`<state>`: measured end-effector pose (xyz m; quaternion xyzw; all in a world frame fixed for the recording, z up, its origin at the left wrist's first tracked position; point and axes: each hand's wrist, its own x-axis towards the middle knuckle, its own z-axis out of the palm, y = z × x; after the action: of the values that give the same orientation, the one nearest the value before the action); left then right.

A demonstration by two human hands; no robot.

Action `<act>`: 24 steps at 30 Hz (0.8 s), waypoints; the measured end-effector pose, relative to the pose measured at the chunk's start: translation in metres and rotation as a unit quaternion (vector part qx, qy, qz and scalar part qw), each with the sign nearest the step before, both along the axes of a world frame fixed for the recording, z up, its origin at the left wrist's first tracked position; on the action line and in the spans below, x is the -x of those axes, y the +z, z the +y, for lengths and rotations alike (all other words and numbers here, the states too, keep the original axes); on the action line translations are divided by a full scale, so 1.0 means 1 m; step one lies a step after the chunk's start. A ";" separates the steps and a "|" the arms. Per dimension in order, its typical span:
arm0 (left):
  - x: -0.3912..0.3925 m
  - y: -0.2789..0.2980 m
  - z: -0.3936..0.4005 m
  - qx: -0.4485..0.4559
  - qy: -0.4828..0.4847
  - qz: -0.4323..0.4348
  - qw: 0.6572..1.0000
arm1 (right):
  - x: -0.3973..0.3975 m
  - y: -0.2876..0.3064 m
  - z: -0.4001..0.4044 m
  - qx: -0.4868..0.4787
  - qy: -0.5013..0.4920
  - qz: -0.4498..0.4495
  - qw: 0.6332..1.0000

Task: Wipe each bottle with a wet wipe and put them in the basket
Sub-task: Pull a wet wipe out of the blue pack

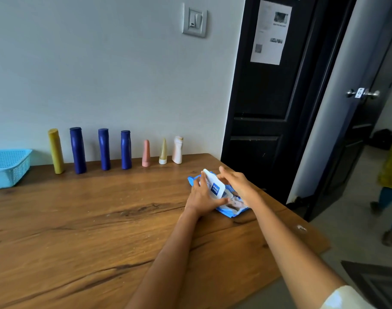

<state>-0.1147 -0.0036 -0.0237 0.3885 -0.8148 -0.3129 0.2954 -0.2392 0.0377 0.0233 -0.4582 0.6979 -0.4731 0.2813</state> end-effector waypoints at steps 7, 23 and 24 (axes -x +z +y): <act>-0.018 0.002 -0.007 -0.143 0.098 0.316 0.933 | -0.003 -0.023 0.011 -0.010 0.000 0.009 1.000; -0.022 -0.002 -0.008 -0.175 0.104 0.267 0.942 | -0.002 -0.029 -0.026 -0.148 -0.099 0.241 0.954; -0.022 -0.001 -0.007 -0.174 0.103 0.266 0.943 | -0.002 -0.028 -0.027 -0.153 -0.101 0.252 0.950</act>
<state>-0.0929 -0.0106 -0.0247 0.4181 -0.5951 -0.5099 0.4594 -0.2370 0.0105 -0.0045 -0.4412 0.8525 -0.2561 0.1139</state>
